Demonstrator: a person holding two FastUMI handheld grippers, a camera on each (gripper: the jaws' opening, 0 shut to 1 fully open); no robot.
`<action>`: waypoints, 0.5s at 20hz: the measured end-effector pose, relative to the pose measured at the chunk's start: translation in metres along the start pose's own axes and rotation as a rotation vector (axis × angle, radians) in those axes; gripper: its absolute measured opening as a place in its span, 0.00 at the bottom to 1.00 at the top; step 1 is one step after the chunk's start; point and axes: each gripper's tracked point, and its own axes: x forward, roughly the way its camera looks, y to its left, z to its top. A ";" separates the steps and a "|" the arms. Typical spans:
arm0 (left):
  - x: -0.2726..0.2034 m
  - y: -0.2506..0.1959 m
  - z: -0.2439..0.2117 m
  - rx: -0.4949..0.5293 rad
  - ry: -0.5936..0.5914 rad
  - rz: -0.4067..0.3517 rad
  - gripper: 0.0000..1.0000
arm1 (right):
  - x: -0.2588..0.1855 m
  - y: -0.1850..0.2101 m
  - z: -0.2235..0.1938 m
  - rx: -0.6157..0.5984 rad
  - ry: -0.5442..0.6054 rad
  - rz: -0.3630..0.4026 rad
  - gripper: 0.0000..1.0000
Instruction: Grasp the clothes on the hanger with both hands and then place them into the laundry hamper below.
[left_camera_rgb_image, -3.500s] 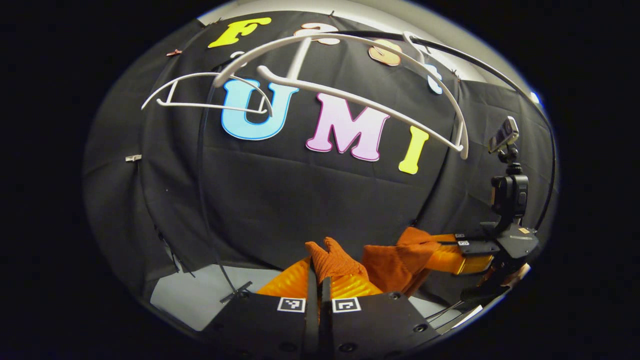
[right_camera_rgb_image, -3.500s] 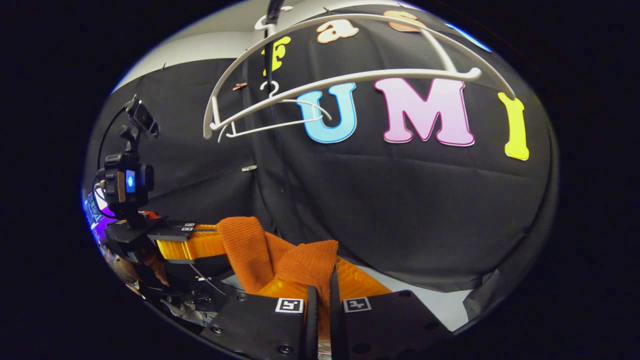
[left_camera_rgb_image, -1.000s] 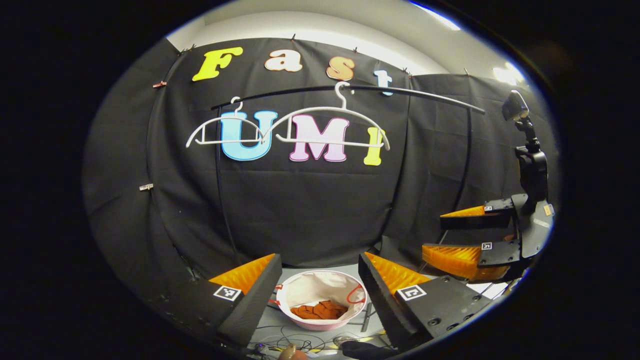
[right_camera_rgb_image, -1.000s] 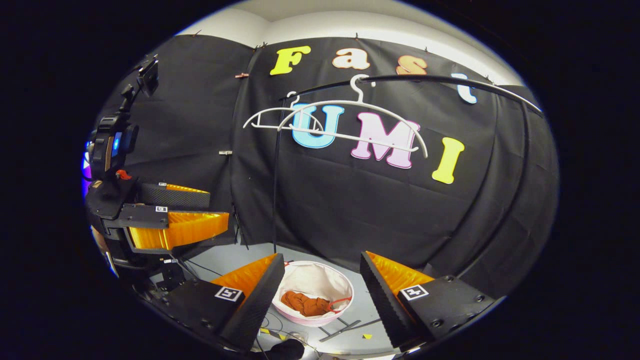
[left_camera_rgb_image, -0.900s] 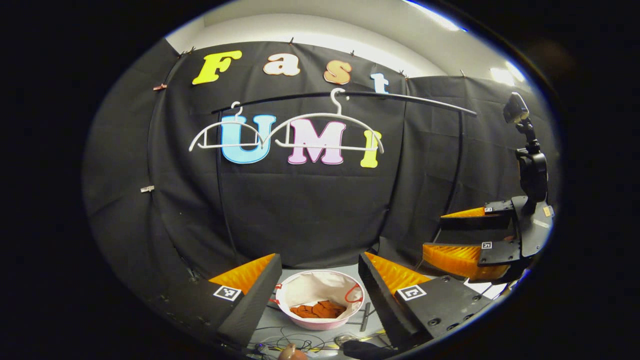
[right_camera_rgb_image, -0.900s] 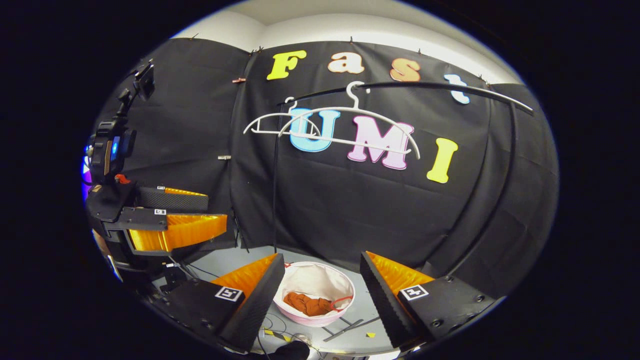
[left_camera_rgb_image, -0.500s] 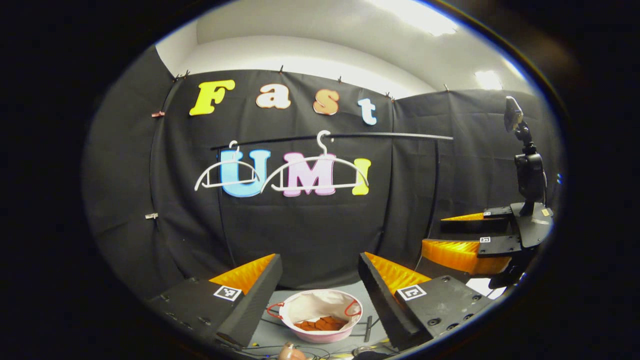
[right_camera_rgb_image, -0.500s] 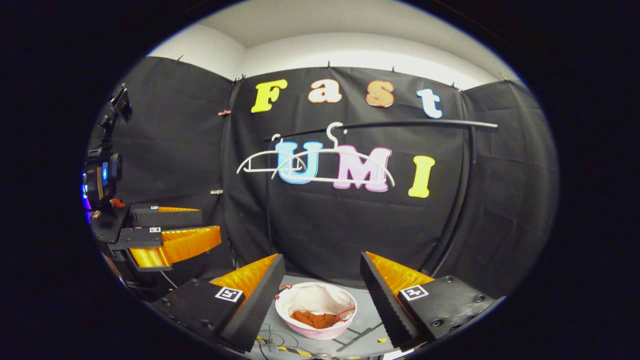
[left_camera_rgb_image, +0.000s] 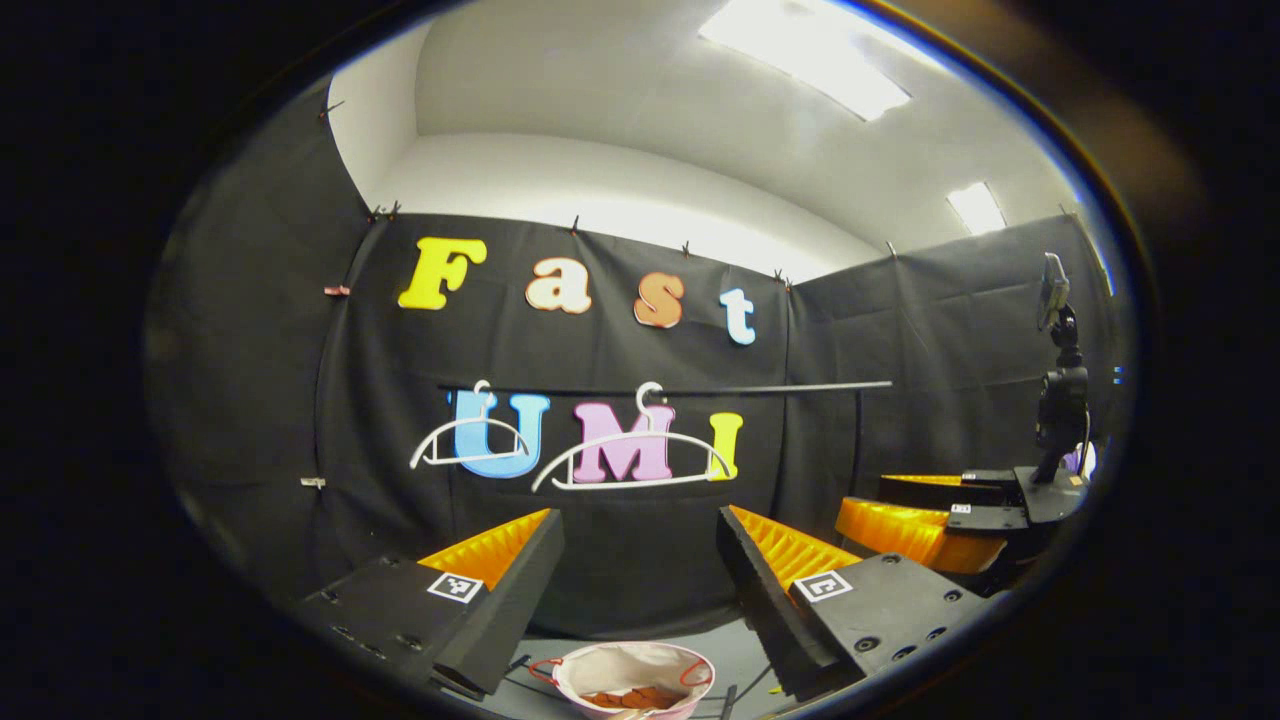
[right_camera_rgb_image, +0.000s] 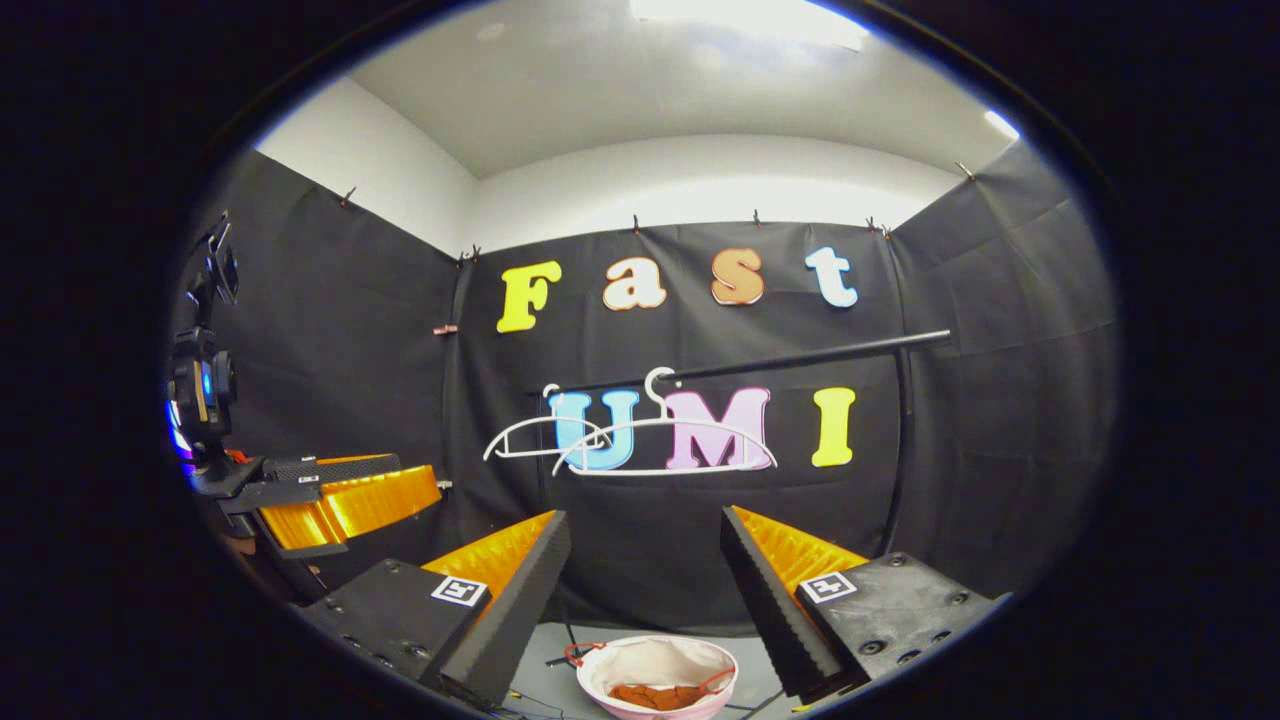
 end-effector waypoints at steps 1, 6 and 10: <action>-0.002 0.000 0.008 0.009 -0.026 0.011 0.97 | -0.003 0.000 0.009 -0.011 -0.030 0.001 0.97; -0.012 -0.013 0.036 0.012 -0.093 0.014 0.97 | -0.015 0.001 0.050 0.016 -0.153 0.007 0.97; -0.015 -0.017 0.044 -0.013 -0.103 -0.004 0.96 | -0.020 -0.004 0.054 0.021 -0.163 -0.001 0.97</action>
